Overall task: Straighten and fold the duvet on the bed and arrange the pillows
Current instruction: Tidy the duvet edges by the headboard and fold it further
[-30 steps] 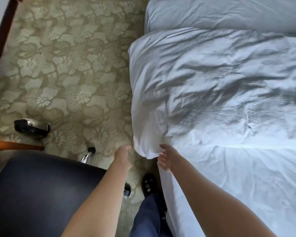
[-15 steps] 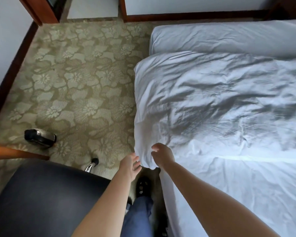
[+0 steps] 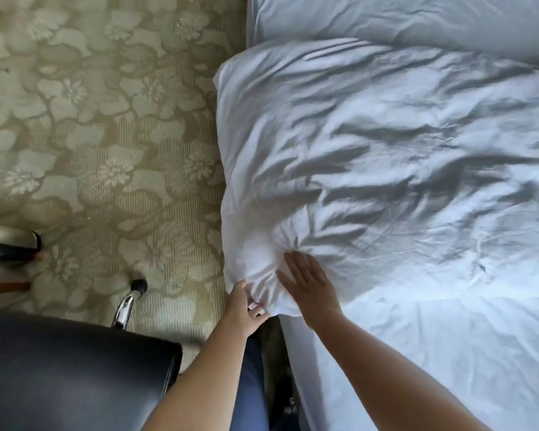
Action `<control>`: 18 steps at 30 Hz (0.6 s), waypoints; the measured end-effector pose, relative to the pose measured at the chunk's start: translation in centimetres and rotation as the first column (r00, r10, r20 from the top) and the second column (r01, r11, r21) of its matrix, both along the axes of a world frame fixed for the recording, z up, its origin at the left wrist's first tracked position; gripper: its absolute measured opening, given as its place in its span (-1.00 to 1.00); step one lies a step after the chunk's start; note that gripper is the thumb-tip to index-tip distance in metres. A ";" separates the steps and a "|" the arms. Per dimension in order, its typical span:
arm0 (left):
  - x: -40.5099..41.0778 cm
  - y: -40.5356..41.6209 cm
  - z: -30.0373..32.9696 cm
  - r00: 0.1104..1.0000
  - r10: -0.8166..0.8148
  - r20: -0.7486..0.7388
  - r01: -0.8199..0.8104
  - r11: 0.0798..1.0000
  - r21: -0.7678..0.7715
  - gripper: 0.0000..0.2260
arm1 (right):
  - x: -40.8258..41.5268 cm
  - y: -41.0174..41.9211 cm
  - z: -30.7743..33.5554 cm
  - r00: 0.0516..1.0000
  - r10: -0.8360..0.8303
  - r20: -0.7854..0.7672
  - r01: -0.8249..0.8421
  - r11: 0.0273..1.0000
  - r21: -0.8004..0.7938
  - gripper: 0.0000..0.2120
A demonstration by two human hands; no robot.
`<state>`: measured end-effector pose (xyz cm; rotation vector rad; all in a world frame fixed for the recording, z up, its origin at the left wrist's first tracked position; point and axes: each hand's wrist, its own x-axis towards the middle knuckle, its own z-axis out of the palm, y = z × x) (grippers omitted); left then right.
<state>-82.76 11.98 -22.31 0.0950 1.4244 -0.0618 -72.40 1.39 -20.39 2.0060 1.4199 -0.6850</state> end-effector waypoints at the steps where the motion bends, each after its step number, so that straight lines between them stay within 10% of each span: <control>1: 0.1 0.0 -0.7 1.000 0.024 0.001 -0.024 1.000 -0.004 -0.77 | 0.0 -0.1 -0.8 0.999 0.014 0.042 -0.014 1.000 -0.001 -0.27; 11: 1.4 -0.9 -5.8 0.999 0.050 0.010 -0.050 0.999 0.009 -0.90 | 1.2 -0.6 -5.6 0.895 0.286 0.341 -0.297 0.955 -0.022 -0.35; 18: 1.1 -1.3 -4.9 0.995 -0.003 -0.097 0.004 1.000 0.011 -0.69 | 1.5 3.6 -3.4 0.976 0.070 0.207 -0.120 0.963 0.241 -0.78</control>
